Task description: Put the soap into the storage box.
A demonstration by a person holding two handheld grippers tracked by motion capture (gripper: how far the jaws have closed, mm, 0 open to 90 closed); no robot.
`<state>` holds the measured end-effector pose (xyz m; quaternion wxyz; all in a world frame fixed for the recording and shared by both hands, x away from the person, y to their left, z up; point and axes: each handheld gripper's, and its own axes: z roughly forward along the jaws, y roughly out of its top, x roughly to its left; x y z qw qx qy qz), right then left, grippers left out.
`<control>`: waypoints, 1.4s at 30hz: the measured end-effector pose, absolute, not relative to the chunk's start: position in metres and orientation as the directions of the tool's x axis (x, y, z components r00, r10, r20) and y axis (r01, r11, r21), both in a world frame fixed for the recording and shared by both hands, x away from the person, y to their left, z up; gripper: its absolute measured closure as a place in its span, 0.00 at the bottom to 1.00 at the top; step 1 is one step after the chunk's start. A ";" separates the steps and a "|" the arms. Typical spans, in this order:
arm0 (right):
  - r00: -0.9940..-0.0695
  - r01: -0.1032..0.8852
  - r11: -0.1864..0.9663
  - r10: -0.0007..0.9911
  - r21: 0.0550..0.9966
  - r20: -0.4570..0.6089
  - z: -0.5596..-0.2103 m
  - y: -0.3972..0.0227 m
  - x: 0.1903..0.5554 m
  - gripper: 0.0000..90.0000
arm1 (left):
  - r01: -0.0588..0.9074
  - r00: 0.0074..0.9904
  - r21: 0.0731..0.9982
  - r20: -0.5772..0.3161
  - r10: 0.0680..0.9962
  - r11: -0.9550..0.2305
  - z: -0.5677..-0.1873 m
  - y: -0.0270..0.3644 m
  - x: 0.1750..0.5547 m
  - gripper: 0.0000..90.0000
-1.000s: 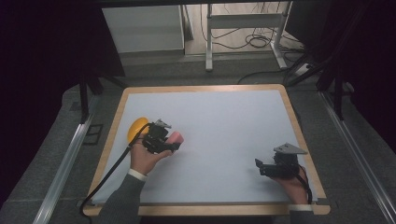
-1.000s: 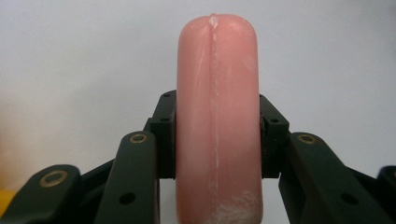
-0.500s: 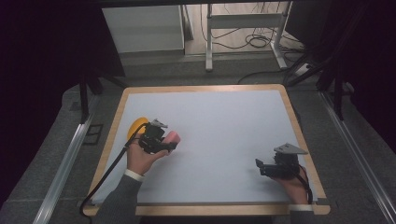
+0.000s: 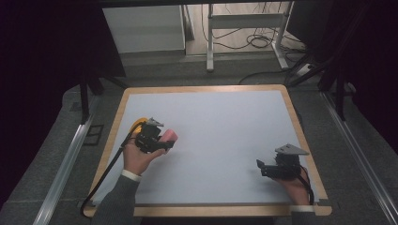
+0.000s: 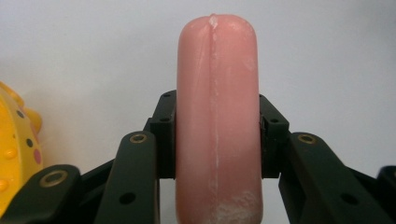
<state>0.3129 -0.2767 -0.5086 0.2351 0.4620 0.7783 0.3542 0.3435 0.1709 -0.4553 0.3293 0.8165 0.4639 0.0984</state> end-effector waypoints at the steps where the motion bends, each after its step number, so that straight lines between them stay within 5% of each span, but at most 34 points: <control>1: -0.460 0.554 0.321 0.887 0.768 -0.038 -0.509 -0.277 0.313 0.08 | 0.694 0.548 0.629 -0.147 0.824 -0.349 -0.455 0.171 0.344 0.67; 42: -0.457 0.555 0.323 0.889 0.767 -0.043 -0.510 -0.279 0.314 0.08 | 0.715 0.446 0.659 -0.172 0.879 -0.234 -0.448 0.221 0.342 0.67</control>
